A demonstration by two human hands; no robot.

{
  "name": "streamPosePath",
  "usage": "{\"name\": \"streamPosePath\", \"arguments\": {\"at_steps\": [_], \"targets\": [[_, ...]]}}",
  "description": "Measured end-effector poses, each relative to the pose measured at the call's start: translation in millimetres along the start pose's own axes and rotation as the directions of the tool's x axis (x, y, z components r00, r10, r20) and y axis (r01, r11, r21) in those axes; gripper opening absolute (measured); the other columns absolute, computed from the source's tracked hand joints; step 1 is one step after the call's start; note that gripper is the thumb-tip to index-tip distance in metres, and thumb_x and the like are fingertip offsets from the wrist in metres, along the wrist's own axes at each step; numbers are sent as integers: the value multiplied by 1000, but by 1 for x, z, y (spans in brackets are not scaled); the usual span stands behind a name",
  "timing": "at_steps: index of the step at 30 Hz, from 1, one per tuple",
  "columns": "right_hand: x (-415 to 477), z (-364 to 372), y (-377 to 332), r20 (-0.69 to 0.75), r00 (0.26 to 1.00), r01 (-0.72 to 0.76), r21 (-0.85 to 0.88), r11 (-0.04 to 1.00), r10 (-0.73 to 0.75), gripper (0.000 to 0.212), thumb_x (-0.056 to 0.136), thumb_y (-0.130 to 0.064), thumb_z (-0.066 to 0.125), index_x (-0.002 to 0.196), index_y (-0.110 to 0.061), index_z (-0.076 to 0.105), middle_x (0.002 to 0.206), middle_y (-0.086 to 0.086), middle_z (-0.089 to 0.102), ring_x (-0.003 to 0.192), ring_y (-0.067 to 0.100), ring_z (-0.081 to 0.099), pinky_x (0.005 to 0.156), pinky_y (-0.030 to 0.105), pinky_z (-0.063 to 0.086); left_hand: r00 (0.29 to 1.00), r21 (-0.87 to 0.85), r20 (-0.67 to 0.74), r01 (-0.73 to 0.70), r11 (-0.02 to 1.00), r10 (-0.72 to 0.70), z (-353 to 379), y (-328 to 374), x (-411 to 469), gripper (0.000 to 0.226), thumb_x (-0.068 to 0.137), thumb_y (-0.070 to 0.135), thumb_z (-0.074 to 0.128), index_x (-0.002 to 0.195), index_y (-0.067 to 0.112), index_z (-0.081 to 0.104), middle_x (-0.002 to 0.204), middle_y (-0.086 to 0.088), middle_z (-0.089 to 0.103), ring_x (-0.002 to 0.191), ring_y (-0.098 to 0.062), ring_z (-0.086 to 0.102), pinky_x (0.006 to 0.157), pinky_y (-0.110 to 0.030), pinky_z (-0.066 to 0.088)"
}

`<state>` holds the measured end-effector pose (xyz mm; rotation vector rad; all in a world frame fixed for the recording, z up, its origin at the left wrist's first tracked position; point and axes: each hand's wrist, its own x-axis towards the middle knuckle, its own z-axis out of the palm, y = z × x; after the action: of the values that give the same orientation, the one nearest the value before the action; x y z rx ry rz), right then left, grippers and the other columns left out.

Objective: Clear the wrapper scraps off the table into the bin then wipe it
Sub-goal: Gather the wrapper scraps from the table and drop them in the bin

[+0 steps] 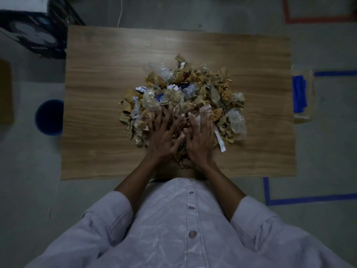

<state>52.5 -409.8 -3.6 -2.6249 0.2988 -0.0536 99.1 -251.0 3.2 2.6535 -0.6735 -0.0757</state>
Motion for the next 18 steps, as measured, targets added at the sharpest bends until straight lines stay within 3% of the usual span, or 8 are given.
{"name": "streamPosePath", "arguments": {"at_steps": [3, 6, 10, 15, 18], "targets": [[3, 7, 16, 141, 986, 82, 29, 996, -85, 51, 109, -46, 34, 159, -38, 29, 172, 1, 0, 158, 25, -8, 119, 62, 20, 996, 23, 92, 21, 1000, -23, 10, -5, -5, 68, 102, 58, 43, 162, 34, 21, 172, -6, 0, 158, -35, -8, 120, -68, 7], [1, -7, 15, 22, 995, 100, 39, 994, -100, 47, 108, -42, 43, 155, -37, 40, 171, 5, 8, 158, 29, 0, 123, 56, 18, 1000, 31, 5, 22, 999, -22, -6, 5, -8, 68, 101, 55, 50, 161, 33, 25, 172, -8, 3, 157, -38, -5, 123, -63, -3], [-30, -15, 20, -66, 988, 142, 19, 990, -140, 55, 103, -44, 54, 155, -27, 43, 170, 13, 14, 158, 33, 7, 124, 55, 14, 997, 46, -77, -6, 999, 9, -15, 11, -22, 69, 99, 53, 54, 160, 27, 32, 170, -13, 12, 157, -41, 4, 122, -67, 5], [-61, 1, 39, 174, 946, 295, -119, 948, -272, 65, 101, -54, 54, 159, -34, 32, 171, 7, 9, 158, 28, 6, 121, 62, 16, 992, 101, 115, -55, 993, 44, 11, -7, -55, 70, 101, 52, 51, 162, 29, 26, 171, -12, 7, 158, -37, 2, 117, -71, 13], [-67, -1, 39, 144, 956, 273, -122, 954, -255, 62, 103, -52, 51, 159, -34, 32, 170, 11, 12, 158, 31, 8, 121, 62, 14, 992, 83, 72, -112, 990, 106, 2, -4, -63, 71, 98, 58, 53, 159, 26, 34, 169, -16, 16, 156, -41, 10, 118, -71, 12]]}}
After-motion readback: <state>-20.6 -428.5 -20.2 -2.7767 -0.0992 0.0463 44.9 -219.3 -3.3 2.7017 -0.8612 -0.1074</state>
